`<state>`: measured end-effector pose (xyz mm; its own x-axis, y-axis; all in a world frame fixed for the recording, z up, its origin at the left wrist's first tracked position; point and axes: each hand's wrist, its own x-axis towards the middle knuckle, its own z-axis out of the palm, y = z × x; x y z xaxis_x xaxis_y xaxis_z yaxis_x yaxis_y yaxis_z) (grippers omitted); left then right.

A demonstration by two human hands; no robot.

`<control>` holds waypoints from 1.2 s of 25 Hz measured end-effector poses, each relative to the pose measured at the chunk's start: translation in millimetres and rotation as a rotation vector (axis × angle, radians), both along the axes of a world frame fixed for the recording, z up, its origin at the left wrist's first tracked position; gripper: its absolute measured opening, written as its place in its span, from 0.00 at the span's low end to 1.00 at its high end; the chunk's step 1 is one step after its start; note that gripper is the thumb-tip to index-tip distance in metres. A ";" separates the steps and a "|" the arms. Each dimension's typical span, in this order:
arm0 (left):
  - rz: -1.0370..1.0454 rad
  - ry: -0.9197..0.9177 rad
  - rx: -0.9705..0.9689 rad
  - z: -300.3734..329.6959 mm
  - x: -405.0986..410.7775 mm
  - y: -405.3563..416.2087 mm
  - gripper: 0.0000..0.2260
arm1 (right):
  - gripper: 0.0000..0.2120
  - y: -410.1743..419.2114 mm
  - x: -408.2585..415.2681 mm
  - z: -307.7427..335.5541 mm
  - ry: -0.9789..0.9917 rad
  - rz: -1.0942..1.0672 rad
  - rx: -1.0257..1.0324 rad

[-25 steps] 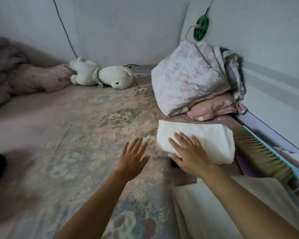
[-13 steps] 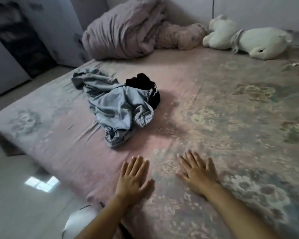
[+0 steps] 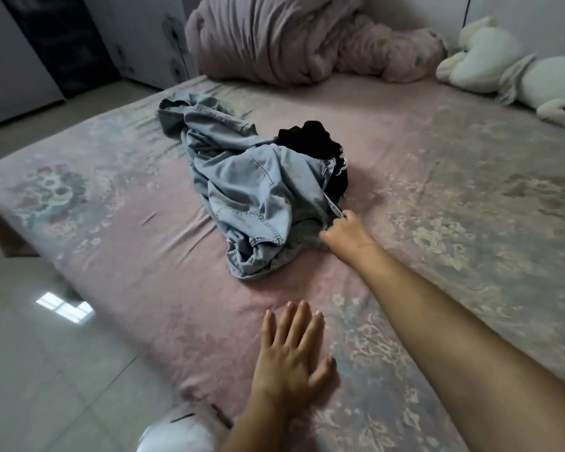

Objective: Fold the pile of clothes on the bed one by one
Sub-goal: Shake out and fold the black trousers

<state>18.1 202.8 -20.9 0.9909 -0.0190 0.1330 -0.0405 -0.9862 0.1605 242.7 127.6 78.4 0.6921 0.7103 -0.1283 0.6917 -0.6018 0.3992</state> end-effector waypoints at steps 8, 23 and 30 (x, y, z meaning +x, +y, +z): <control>-0.033 -0.013 0.057 8.4 -1.0 0.3 0.29 | 0.21 -68.0 -33.7 -32.1 0.329 -0.301 0.127; 0.184 -0.244 0.344 146.1 161.6 221.2 0.11 | 0.23 -84.3 23.3 -22.1 0.312 -0.302 0.370; 0.066 -0.070 0.156 113.3 190.2 175.6 0.35 | 0.23 -35.6 52.5 -20.8 0.327 -0.369 0.445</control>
